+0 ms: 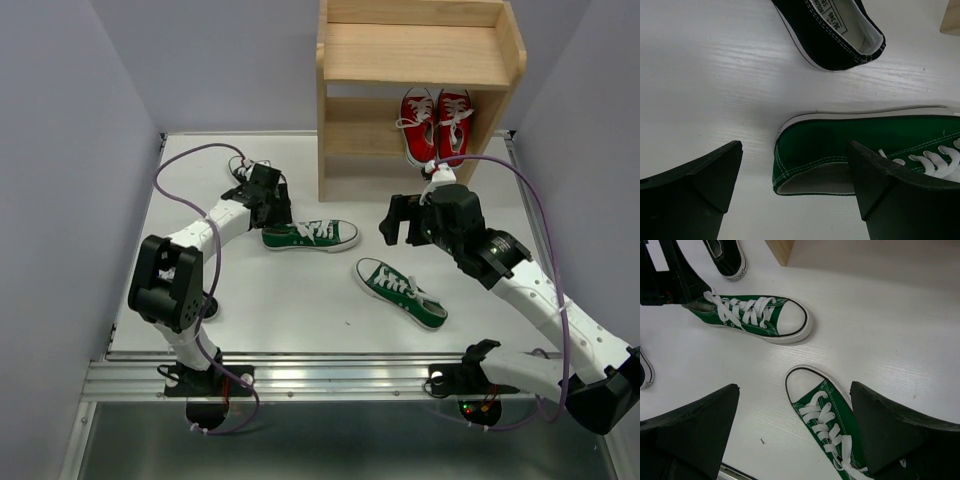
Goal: Place and organize the shoes onto the shoe shelf
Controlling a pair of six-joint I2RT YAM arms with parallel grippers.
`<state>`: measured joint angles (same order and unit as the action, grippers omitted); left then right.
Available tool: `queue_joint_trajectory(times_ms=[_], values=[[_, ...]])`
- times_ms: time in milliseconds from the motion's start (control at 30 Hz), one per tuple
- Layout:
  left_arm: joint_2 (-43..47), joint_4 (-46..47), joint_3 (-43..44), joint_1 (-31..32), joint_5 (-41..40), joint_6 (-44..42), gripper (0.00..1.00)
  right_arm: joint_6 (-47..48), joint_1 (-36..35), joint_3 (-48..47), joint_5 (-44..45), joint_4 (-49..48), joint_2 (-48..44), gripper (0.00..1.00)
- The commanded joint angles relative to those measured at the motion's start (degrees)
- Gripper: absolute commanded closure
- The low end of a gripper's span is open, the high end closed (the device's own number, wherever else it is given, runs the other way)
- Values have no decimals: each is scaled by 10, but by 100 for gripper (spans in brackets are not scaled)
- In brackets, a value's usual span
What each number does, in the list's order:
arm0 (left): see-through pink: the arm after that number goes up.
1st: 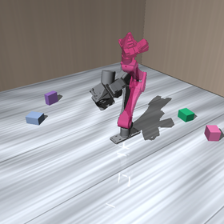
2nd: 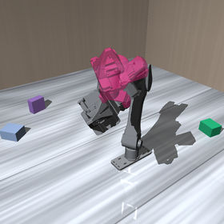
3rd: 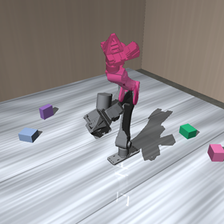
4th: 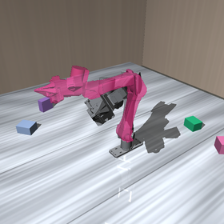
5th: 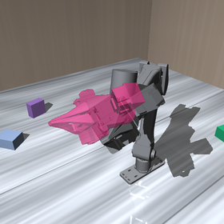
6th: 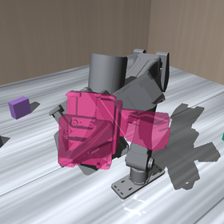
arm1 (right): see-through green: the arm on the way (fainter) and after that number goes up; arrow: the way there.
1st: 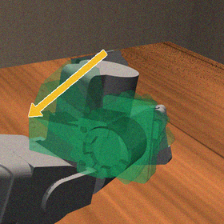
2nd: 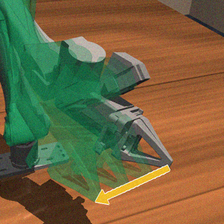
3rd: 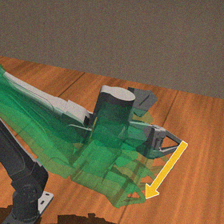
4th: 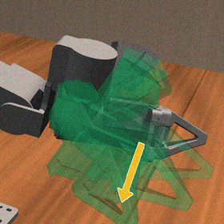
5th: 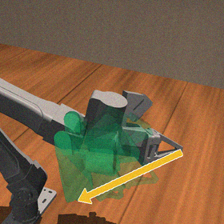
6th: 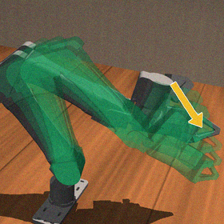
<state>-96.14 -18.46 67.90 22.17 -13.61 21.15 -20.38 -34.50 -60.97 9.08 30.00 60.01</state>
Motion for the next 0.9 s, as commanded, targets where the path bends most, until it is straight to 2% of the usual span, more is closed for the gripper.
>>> queue_joint_trajectory(times_ms=[0,100,433,600,700,867], values=[[9,39,-28,28,50,42,4,-3,-2,-10,21,-18,-11,2],[13,40,-44,53,77,54,4,-4,-2,-7,24,-17,-11,2],[81,-25,-73,229,162,158,4,-13,-2,3,32,-17,-12,1],[92,-50,-65,269,200,155,4,-12,-2,7,34,-18,-9,1],[95,-89,-40,277,184,119,3,-14,-2,9,37,-18,-12,0],[91,-145,-8,278,69,57,3,-23,-2,20,48,-17,-25,0]])
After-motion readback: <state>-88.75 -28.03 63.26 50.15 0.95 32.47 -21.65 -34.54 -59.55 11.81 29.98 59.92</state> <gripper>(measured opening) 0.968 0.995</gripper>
